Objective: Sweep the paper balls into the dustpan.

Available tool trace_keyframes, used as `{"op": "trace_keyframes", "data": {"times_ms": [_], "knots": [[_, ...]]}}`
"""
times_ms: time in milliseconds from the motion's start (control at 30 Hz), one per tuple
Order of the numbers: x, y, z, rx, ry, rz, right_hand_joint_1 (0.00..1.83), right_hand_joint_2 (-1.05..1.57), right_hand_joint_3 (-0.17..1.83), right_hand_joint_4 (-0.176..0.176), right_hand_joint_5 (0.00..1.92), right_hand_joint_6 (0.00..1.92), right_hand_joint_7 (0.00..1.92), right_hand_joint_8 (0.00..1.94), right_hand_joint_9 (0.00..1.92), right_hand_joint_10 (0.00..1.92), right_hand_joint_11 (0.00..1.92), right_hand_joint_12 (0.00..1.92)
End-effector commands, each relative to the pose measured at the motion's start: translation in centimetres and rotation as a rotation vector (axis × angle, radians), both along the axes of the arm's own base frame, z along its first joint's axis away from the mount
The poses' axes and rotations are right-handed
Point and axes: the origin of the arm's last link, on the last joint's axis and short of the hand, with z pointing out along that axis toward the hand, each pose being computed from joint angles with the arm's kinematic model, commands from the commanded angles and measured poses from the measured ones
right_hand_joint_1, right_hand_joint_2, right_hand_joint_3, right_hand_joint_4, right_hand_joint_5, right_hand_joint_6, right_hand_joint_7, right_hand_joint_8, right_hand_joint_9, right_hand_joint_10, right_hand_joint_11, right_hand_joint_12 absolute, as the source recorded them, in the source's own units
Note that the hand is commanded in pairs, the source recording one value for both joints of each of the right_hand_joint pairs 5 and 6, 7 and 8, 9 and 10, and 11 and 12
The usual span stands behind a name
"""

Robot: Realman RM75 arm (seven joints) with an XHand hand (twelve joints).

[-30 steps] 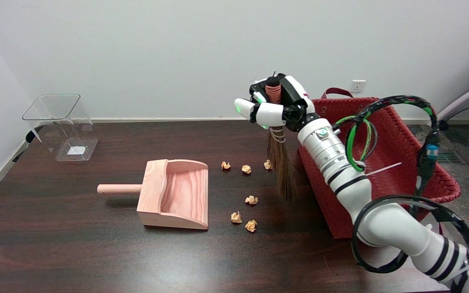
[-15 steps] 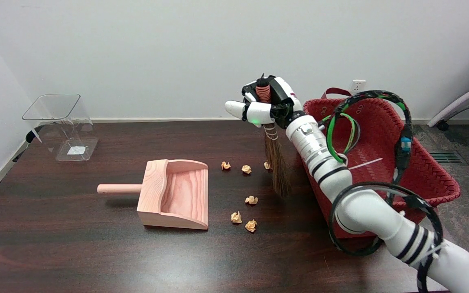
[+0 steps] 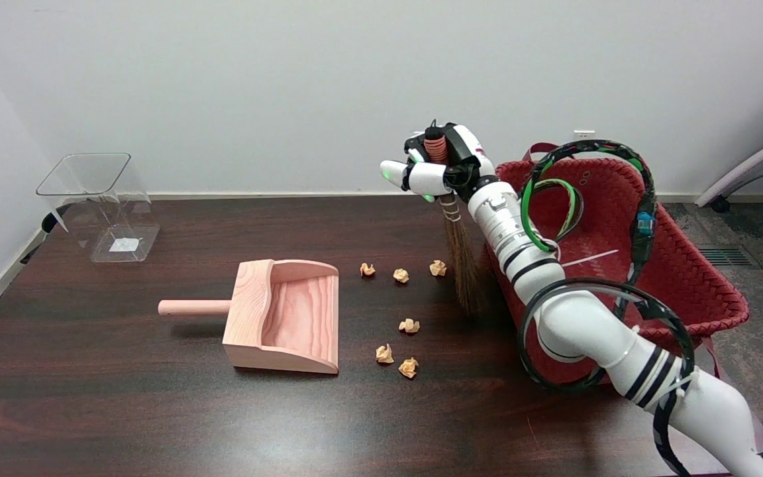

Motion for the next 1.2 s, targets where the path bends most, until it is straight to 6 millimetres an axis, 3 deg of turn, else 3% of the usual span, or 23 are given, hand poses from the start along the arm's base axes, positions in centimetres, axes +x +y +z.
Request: {"op": "trace_keyframes", "data": {"times_ms": [33,67,100,300,1200], "knots": [[-2.3,-0.9,2.6,-0.089,0.06,-0.061,1.21,1.51,0.36,0.0,1.92,1.92,1.92,1.92,1.92,1.92,1.92,1.92],[3.9,-1.0,4.7,-0.191,0.149,0.157,1.21,1.51,0.36,0.0,1.92,1.92,1.92,1.92,1.92,1.92,1.92,1.92],[-3.2,-0.7,2.4,-0.087,0.048,-0.083,1.21,1.5,0.35,0.0,1.92,1.92,1.92,1.92,1.92,1.92,1.92,1.92],[-4.9,-0.4,0.9,-0.057,-0.043,-0.149,1.21,1.49,0.32,0.0,1.92,1.92,1.92,1.92,1.92,1.92,1.92,1.92],[-3.7,0.2,-9.3,0.186,-0.356,-0.134,1.3,1.25,0.33,0.0,1.92,1.92,1.92,1.92,1.92,1.92,1.92,1.92]]}}
